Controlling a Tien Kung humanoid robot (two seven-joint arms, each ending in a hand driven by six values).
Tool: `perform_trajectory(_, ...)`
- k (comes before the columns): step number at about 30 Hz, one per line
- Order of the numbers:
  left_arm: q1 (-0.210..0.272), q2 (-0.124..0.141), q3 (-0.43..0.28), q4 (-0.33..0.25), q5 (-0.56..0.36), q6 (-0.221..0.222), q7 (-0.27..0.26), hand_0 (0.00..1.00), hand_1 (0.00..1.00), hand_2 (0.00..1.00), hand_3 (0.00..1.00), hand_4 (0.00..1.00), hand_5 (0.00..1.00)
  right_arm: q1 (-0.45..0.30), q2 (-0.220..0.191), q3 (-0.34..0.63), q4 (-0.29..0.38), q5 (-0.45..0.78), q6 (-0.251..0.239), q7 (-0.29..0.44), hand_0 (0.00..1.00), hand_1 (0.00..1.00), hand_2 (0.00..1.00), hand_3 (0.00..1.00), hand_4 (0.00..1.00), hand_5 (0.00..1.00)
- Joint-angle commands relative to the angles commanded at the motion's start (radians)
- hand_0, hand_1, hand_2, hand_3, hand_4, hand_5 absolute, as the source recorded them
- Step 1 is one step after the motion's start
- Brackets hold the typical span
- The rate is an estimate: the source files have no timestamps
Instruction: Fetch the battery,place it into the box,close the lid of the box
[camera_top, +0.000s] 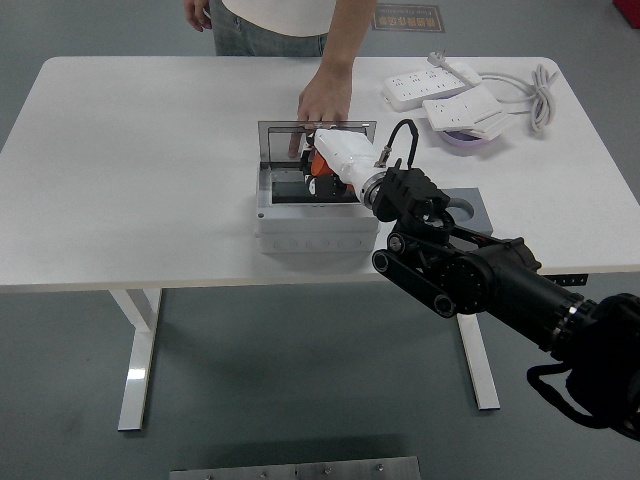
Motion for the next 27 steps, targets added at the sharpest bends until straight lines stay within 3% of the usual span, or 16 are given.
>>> perform_trajectory(6, 0.0, -0.001, -0.002, 0.0, 0.003, 0.0, 0.001, 0.632, 0.719, 0.573, 0.564, 0.66, 0.138, -0.002, 0.0, 0.004, -0.004, 0.0, -0.006, 0.012, 0.335, 0.312, 0.333, 0.366, 0.146, 0.002)
perform_trajectory(7, 0.001, -0.001, -0.002, 0.0, 0.004, 0.0, 0.001, 0.632, 0.719, 0.573, 0.564, 0.659, 0.137, -0.002, 0.0, 0.004, -0.005, 0.001, -0.004, 0.013, 0.353, 0.344, 0.384, 0.476, 0.413, 0.132)
perform_trajectory(13, 0.0, -0.001, -0.004, 0.0, 0.007, -0.001, 0.003, 0.632, 0.719, 0.573, 0.564, 0.659, 0.137, -0.003, 0.0, 0.003, -0.008, 0.007, -0.002, 0.019, 0.353, 0.344, 0.384, 0.476, 0.413, 0.132)
perform_trajectory(14, -0.001, -0.001, -0.005, 0.0, 0.008, -0.001, 0.003, 0.632, 0.719, 0.575, 0.565, 0.658, 0.133, -0.003, 0.0, 0.003, -0.009, 0.008, -0.002, 0.02, 0.447, 0.499, 0.558, 0.625, 0.618, 0.171)
perform_trajectory(19, -0.003, -0.003, -0.007, 0.0, 0.013, -0.002, 0.005, 0.632, 0.719, 0.575, 0.565, 0.658, 0.133, -0.003, 0.0, 0.005, -0.013, 0.011, -0.006, 0.022, 0.447, 0.499, 0.558, 0.625, 0.618, 0.171)
perform_trajectory(20, -0.003, -0.003, -0.008, -0.001, 0.014, -0.002, 0.005, 0.633, 0.719, 0.575, 0.565, 0.658, 0.133, -0.003, 0.0, 0.005, -0.014, 0.011, -0.007, 0.022, 0.545, 0.561, 0.584, 0.631, 0.782, 0.289)
perform_trajectory(24, -0.004, -0.004, -0.011, -0.001, 0.02, -0.003, 0.008, 0.633, 0.719, 0.575, 0.565, 0.658, 0.133, -0.005, 0.0, 0.004, -0.017, 0.013, -0.011, 0.022, 0.545, 0.561, 0.584, 0.631, 0.782, 0.289)
perform_trajectory(25, -0.004, -0.004, -0.012, -0.001, 0.021, -0.003, 0.009, 0.633, 0.719, 0.575, 0.565, 0.657, 0.131, -0.005, 0.0, 0.003, -0.018, 0.013, -0.013, 0.022, 0.592, 0.596, 0.621, 0.657, 0.84, 0.374)
perform_trajectory(27, -0.005, -0.005, -0.013, -0.001, 0.023, -0.003, 0.009, 0.633, 0.719, 0.575, 0.565, 0.657, 0.131, -0.005, 0.0, 0.002, -0.018, 0.013, -0.016, 0.02, 0.592, 0.596, 0.621, 0.657, 0.84, 0.374)
